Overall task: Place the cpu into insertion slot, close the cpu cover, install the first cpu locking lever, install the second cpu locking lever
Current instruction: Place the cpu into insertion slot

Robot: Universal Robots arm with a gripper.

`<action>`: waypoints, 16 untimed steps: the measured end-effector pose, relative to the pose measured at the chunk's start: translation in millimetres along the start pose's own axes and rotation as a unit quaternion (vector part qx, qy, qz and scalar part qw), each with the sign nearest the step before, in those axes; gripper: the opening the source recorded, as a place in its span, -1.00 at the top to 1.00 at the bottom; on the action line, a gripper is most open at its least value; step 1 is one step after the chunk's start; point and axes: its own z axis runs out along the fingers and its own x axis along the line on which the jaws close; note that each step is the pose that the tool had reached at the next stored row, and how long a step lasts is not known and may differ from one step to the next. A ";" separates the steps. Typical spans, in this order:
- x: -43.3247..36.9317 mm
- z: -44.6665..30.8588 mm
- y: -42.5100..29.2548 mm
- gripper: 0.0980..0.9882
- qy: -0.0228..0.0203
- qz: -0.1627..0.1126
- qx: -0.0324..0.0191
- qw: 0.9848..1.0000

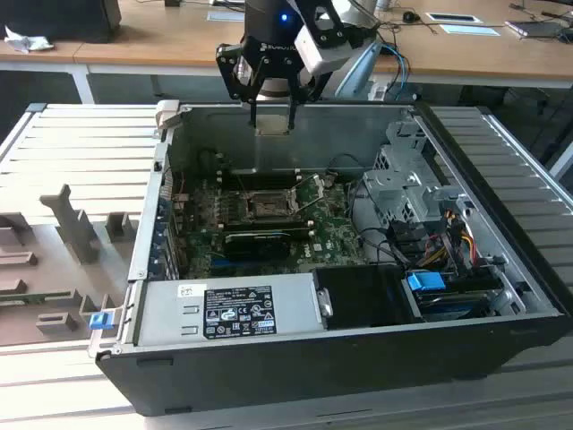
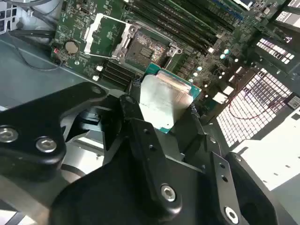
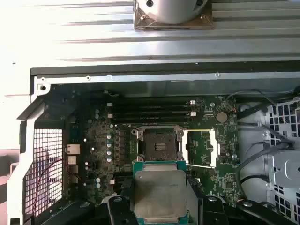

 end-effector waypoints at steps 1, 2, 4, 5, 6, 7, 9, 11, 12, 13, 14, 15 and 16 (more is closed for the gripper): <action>0.0 0.1 0.0 0.02 -0.002 0.017 0.000 1.000; 0.0 0.4 0.0 0.02 -0.004 0.050 -0.001 0.999; 0.0 1.3 -0.1 0.02 -0.008 0.086 -0.002 0.996; 0.0 1.9 -0.2 0.02 -0.009 0.104 -0.002 0.995; -0.1 2.2 -0.2 0.02 -0.010 0.117 -0.002 0.993; -0.1 2.8 -0.2 0.02 -0.011 0.126 -0.003 0.992; -0.1 4.3 -0.4 0.02 -0.012 0.133 -0.003 0.991; -0.1 5.7 -0.5 0.02 -0.012 0.139 -0.003 0.990; -0.1 6.4 -0.6 0.02 -0.013 0.143 -0.003 0.990; -0.1 6.8 -0.6 0.02 -0.013 0.147 -0.003 0.989; -0.1 7.5 -0.7 0.02 -0.014 0.156 -0.003 0.988; -0.2 9.4 -0.8 0.02 -0.016 0.181 -0.003 0.983; -0.2 9.9 -0.9 0.02 -0.017 0.187 -0.004 0.982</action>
